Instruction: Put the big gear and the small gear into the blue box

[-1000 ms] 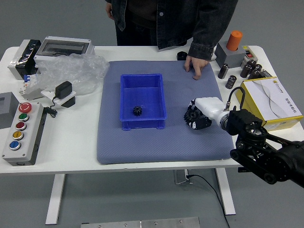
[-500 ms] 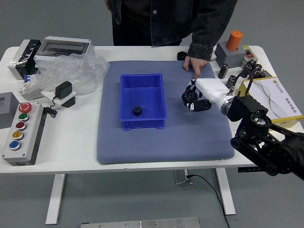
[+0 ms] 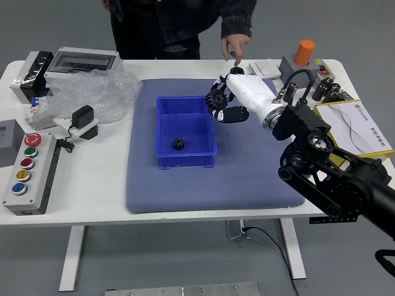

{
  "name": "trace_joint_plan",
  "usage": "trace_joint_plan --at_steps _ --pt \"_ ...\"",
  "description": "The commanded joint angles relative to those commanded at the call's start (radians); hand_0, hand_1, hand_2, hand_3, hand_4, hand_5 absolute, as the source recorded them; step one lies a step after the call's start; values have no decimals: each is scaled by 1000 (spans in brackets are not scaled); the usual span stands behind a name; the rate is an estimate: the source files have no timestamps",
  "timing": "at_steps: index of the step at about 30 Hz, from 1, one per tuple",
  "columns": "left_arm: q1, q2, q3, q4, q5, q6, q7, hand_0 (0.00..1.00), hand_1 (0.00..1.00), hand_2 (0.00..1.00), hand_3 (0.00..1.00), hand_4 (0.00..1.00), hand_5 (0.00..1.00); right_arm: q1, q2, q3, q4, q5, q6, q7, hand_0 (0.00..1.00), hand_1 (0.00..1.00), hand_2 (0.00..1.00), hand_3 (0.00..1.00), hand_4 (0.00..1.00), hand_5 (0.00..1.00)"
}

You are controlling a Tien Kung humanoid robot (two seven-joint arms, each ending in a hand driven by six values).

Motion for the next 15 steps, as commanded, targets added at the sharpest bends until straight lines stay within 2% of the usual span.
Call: trace_joint_plan --at_steps 9,10,15 --pt "3 -3 1 0 2 0 2 849 797 797 842 582 63 3 96 -24 -74 23 -10 9 589 471 461 482 650 46" --pt "3 -3 1 0 3 0 2 849 797 797 842 582 63 2 104 -26 -82 31 -6 8 671 549 579 656 654 237" --pt "2 -4 1 0 3 0 2 849 797 797 842 582 63 -1 122 -27 -110 68 23 5 671 549 579 656 654 237"
